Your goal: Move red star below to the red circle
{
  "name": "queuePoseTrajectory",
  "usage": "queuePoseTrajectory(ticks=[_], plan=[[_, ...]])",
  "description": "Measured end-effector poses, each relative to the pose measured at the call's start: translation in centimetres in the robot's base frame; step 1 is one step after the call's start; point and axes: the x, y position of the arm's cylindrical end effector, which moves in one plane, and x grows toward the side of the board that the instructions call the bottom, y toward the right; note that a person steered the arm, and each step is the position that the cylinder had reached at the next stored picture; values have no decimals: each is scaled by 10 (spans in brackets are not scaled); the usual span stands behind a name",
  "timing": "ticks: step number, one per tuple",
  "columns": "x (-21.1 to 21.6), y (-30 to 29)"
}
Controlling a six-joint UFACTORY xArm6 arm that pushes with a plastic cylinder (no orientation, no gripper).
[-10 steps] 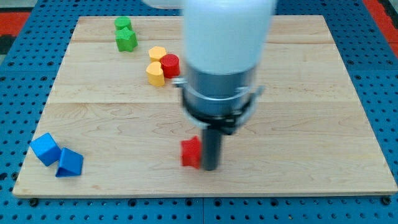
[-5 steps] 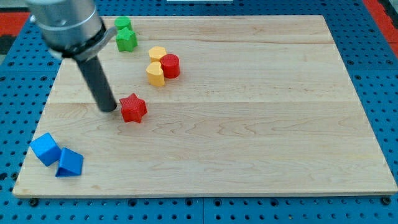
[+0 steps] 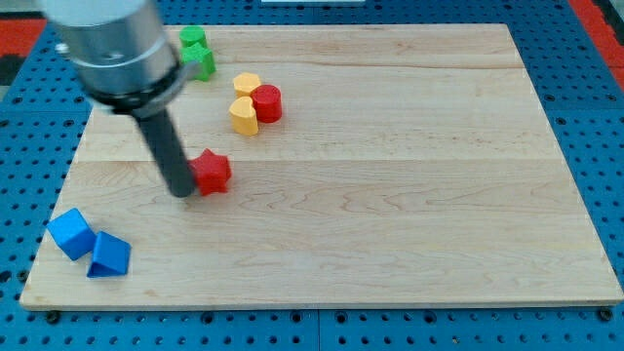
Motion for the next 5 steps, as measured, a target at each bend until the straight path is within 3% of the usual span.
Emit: queuePoseTrajectory(ticks=[2, 4, 5], plan=[[-34, 83], [-64, 87], [-25, 129]])
